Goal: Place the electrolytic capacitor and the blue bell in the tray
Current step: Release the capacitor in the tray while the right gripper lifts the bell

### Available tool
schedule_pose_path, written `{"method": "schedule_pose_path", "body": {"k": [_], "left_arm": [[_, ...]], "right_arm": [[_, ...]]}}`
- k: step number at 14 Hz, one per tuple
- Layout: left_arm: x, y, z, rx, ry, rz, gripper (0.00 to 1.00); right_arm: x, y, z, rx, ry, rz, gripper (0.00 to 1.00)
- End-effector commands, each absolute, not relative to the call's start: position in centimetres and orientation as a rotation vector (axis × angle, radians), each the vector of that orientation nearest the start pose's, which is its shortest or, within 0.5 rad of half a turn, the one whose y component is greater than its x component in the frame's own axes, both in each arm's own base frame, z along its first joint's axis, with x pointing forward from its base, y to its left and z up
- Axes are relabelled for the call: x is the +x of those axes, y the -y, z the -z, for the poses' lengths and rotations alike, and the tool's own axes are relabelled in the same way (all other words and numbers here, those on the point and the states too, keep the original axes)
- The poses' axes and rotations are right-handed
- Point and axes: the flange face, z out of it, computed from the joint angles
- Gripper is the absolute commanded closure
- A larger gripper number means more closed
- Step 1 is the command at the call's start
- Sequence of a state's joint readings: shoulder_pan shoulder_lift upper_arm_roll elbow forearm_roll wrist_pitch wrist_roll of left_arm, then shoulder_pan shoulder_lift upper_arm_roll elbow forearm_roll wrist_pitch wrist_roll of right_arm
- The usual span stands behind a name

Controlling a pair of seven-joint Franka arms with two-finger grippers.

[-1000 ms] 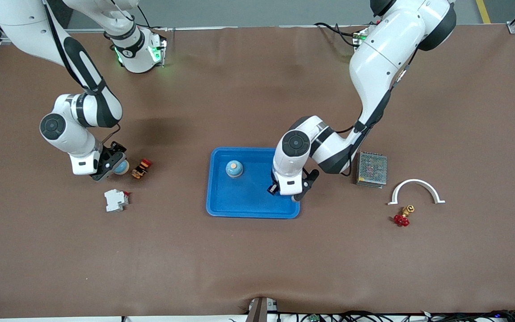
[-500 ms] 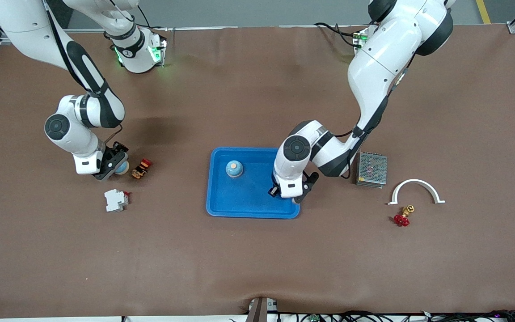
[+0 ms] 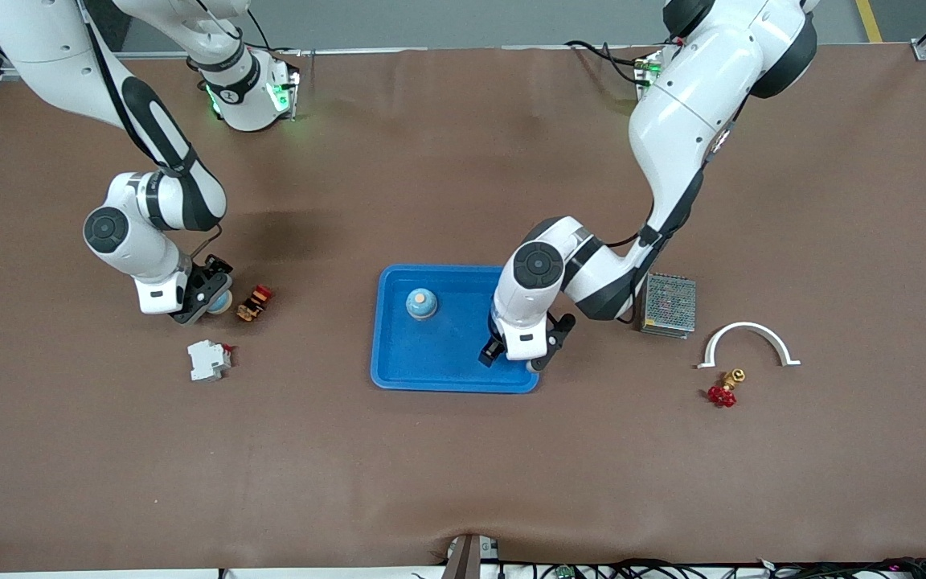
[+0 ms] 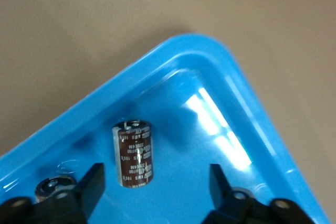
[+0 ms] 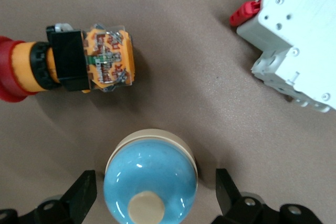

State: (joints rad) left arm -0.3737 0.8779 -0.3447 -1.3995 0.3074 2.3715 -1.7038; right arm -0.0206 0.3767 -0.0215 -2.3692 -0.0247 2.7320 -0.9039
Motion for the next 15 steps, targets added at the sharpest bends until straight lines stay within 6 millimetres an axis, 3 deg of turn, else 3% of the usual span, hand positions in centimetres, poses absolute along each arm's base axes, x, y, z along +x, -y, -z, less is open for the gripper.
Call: {"method": "schedule_pose_path", "body": {"k": [1,4,6,12,15], "left_arm": [[61.6,41.8,-24.7,-2.962,1.322,0.106,0.0],[63.5,37.6,-29.0,-2.979,1.074,0.114,0.0],[65.2,33.9,-32.9,-2.997,1.0,0.162,0.0],[67.8,24.0,-41.5,-2.999,0.807,0.251,0.0],[68.6,17.8,-45.4,-2.994,0.696,0.282,0.0]], "right_arm": [[49.9,2.1,-16.3,-2.834,1.372,-0.025,0.24],[49.9,2.1,-16.4,-2.837,1.365,-0.025,0.44],[50.0,2.1,-16.5,-2.839,1.363,-0.023,0.52],[50.6,1.8,-17.5,-2.846,1.353,-0.002,0.53],[52.3,1.3,-20.3,-2.827,1.335,-0.049,0.53]]}}
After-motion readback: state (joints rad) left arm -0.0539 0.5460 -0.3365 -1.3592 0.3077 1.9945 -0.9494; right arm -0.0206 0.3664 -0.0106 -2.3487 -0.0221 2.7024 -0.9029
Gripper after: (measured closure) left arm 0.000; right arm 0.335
